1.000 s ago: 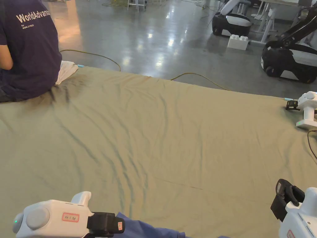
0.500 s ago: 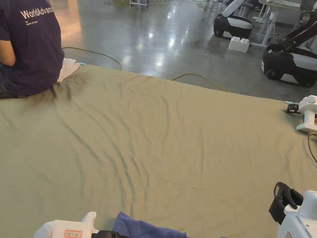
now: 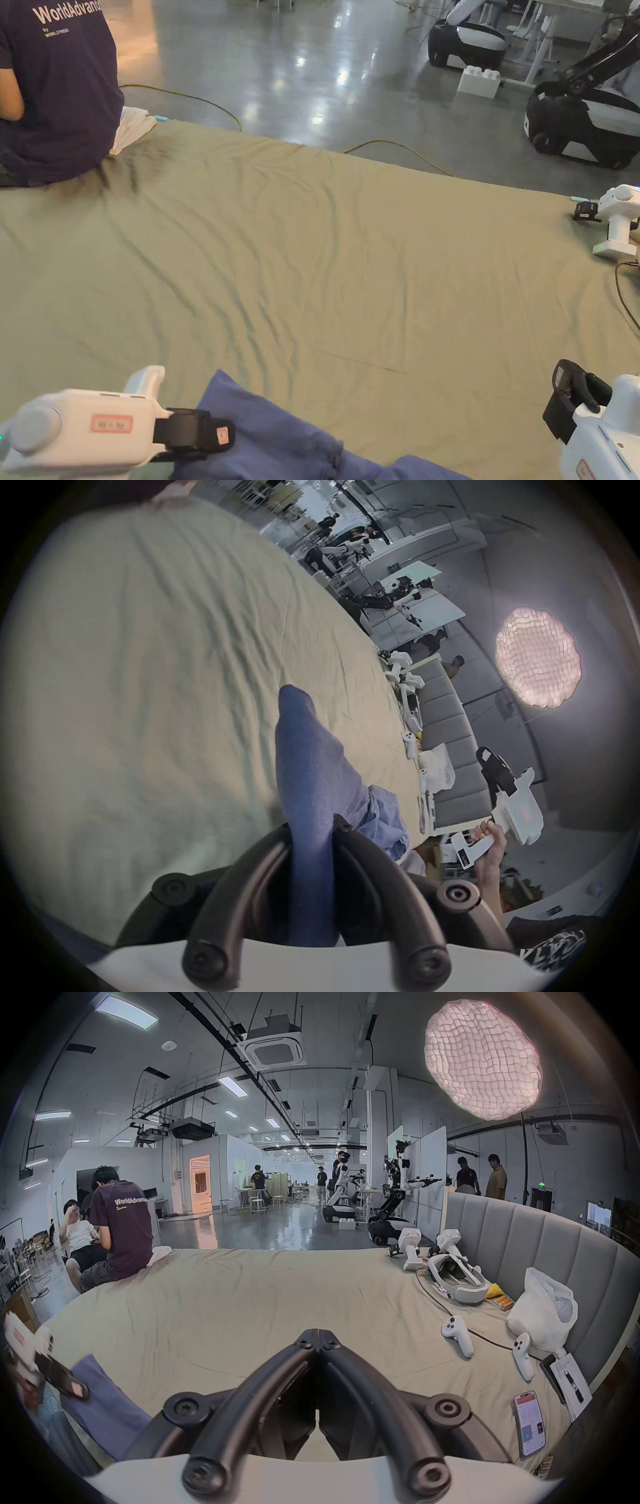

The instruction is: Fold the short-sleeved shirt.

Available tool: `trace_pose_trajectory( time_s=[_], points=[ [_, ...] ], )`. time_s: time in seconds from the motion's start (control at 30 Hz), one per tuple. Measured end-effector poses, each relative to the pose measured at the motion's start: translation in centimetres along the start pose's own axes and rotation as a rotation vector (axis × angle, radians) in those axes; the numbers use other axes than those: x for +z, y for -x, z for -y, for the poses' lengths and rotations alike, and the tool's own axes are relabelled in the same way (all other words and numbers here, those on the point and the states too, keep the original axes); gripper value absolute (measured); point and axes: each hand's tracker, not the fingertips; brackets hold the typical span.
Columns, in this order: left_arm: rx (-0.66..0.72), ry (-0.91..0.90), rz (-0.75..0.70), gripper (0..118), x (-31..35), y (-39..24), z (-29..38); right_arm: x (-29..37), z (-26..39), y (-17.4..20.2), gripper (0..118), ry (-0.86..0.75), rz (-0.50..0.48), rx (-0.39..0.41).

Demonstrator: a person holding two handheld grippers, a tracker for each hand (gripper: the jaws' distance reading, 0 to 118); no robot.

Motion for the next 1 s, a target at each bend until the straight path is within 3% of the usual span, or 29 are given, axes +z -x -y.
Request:
trace_pose_trajectory(
  time_s=[0.2, 0.4, 0.77, 1.0],
  points=[
    [-0.086, -0.053, -0.299, 12, 7.7, -2.1, -2.9, -0.5, -0.2, 0.2, 0, -0.001, -0.013, 0.003],
    [-0.195, -0.023, -0.518, 12, 7.9, -5.8, -2.7, -1.1, 0.2, 0.7, 0, 0.002, -0.033, -0.002],
    [-0.352, 0.123, -0.381, 13, -1.9, -13.4, 0.9, -1.2, 1.1, 0.8, 0, 0.026, -0.039, -0.018],
    [-0.323, 0.183, -0.408, 13, -9.8, -14.8, 2.9, -0.9, 1.4, -0.2, 0, 0.03, -0.021, -0.033]
  ],
)
